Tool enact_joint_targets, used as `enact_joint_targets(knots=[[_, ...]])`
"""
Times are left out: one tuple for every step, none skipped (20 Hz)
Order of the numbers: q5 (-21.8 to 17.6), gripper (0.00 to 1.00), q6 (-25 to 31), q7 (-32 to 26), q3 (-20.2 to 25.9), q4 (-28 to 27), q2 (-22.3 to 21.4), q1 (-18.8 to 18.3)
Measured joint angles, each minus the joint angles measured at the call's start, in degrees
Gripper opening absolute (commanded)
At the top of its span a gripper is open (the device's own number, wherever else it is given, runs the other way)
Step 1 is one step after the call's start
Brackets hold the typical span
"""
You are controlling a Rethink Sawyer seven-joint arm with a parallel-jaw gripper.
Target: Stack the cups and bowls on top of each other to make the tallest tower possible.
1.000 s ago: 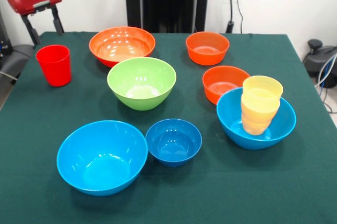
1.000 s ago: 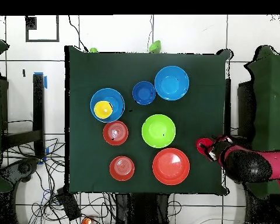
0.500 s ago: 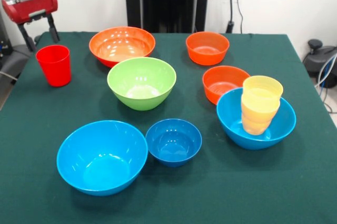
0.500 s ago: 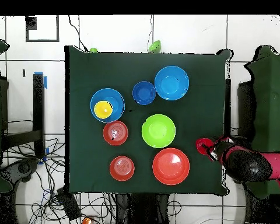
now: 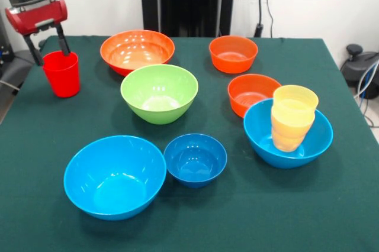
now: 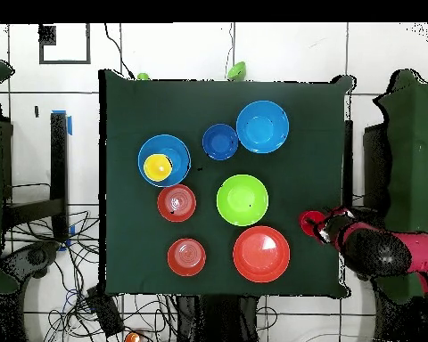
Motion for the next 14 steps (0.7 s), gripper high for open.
enact_joint_targets(knots=[[-0.2, 1.0, -0.4, 0.0, 0.0, 0.0, 0.2, 0.0], [-0.5, 1.0, -1.3, 0.0, -0.1, 0.0, 0.4, 0.0], [-0.7, 1.0, -1.9, 0.0, -0.1, 0.0, 0.6, 0.0], [-0.9, 1.0, -2.3, 0.0, -0.1, 0.0, 0.8, 0.0], [-1.1, 1.0, -2.8, 0.0, -0.2, 0.0, 1.0, 0.0], [-1.3, 1.0, -3.3, 0.0, -0.2, 0.0, 1.1, 0.0], [-1.6, 1.0, -3.5, 0.0, -0.2, 0.0, 1.2, 0.0], [-1.8, 1.0, -3.8, 0.0, -0.3, 0.0, 1.2, 0.0], [-2.1, 1.0, -4.0, 0.0, -0.4, 0.0, 1.3, 0.0], [-2.3, 1.0, -4.2, 0.0, -0.5, 0.0, 1.3, 0.0], [-2.4, 1.0, -4.3, 0.0, -0.6, 0.0, 1.3, 0.0], [-2.5, 1.0, -4.4, 0.0, -0.8, 0.0, 1.3, 0.0], [-2.8, 1.0, -4.5, 0.0, -1.1, 0.0, 1.3, 0.1], [-2.9, 1.0, -4.6, 0.0, -1.2, 0.0, 1.3, 0.1]])
